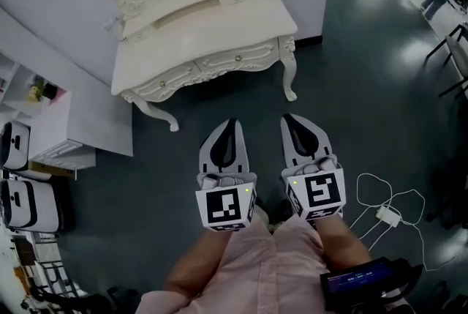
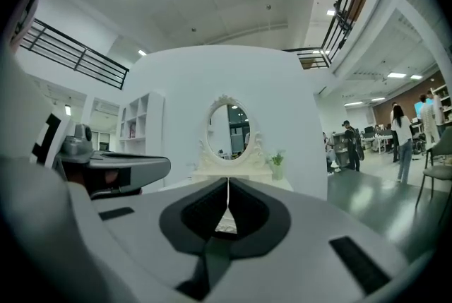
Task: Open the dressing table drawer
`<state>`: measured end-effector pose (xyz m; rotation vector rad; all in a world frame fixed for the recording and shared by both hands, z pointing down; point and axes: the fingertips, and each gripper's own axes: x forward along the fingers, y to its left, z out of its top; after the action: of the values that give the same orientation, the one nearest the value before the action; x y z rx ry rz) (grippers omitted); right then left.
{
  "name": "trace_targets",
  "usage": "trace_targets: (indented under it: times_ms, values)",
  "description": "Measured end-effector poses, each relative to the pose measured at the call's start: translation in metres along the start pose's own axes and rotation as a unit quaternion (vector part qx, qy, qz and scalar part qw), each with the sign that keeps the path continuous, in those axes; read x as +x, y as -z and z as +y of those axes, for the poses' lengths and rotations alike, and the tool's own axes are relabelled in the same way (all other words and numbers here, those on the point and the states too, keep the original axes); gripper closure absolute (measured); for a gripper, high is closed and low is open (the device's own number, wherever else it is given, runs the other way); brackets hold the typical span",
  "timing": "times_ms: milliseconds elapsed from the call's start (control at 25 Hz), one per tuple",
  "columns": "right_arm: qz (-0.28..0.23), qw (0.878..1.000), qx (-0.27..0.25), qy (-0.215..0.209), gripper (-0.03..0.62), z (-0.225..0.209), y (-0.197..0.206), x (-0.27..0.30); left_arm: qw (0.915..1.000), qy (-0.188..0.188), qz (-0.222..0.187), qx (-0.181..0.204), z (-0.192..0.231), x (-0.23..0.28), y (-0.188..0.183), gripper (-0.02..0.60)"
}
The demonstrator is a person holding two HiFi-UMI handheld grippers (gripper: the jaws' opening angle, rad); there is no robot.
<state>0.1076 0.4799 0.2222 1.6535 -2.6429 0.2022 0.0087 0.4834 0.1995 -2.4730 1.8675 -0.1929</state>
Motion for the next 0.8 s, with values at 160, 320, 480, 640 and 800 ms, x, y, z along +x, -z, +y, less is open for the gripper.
trace_targets:
  times_ms: [160, 320, 480, 640, 800]
  values:
    - [0.013, 1.000, 0.005, -0.003, 0.576, -0.010, 0.010, 0.020, 0.9999, -0.007, 0.014, -0.005, 0.008, 0.017, 0.012, 0.574]
    - [0.018, 1.000, 0.009, -0.007, 0.576, -0.019, 0.017, 0.055, 0.9997, -0.011, 0.018, -0.012, 0.026, 0.048, 0.024, 0.574]
    - [0.024, 1.000, 0.002, -0.012, 0.576, -0.027, 0.021, 0.102, 0.9995, -0.012, 0.020, -0.020, 0.049, 0.091, 0.032, 0.574]
    - [0.023, 1.000, -0.002, -0.011, 0.576, -0.035, 0.011, 0.158, 0.9997, -0.009, 0.010, -0.020, 0.080, 0.138, 0.027, 0.574]
    - [0.016, 1.000, -0.008, -0.009, 0.576, -0.039, -0.003, 0.209, 0.9997, -0.006, -0.006, -0.023, 0.109, 0.181, 0.016, 0.574]
